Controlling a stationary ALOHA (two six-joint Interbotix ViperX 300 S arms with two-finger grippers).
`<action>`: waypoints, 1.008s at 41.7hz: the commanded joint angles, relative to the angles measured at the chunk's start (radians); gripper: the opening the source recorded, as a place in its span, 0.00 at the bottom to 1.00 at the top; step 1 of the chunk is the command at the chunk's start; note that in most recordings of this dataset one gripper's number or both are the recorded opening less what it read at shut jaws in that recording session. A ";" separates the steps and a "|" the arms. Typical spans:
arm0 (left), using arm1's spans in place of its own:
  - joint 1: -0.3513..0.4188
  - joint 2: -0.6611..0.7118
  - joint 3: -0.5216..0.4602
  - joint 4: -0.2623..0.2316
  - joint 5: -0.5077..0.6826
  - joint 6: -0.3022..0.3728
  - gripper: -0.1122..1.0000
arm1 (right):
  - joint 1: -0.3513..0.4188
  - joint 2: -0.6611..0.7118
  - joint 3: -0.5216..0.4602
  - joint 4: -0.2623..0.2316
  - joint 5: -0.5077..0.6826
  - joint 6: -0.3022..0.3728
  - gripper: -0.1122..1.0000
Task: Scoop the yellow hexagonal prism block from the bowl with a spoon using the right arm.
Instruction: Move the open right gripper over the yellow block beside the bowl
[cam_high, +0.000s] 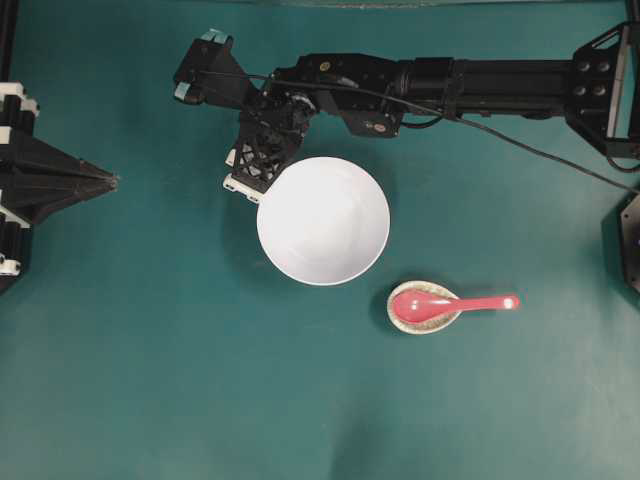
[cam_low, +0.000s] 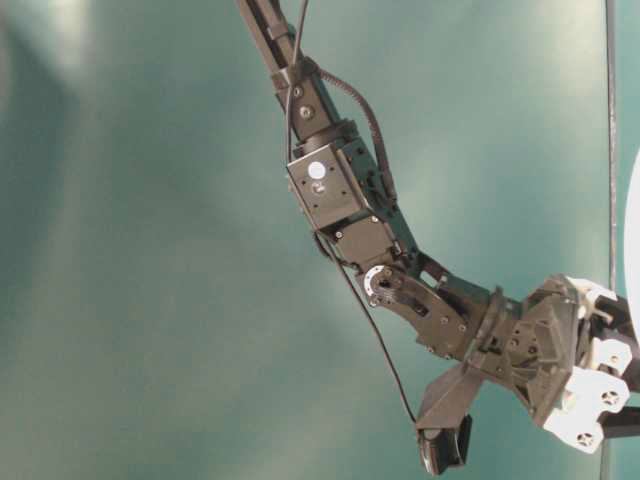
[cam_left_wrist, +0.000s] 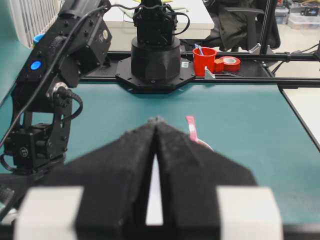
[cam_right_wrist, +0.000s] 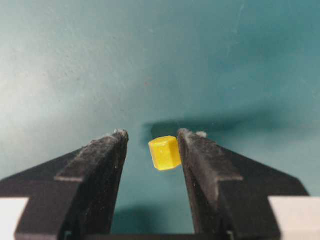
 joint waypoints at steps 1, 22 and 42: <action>0.000 0.009 -0.028 0.002 -0.008 -0.002 0.10 | 0.003 -0.021 -0.017 -0.005 0.002 -0.025 0.55; 0.000 0.009 -0.028 0.002 -0.005 0.000 0.10 | 0.005 -0.023 -0.106 -0.015 0.143 -0.092 0.55; 0.000 0.009 -0.028 0.002 -0.005 0.002 0.10 | 0.005 -0.018 -0.123 -0.014 0.189 -0.133 0.55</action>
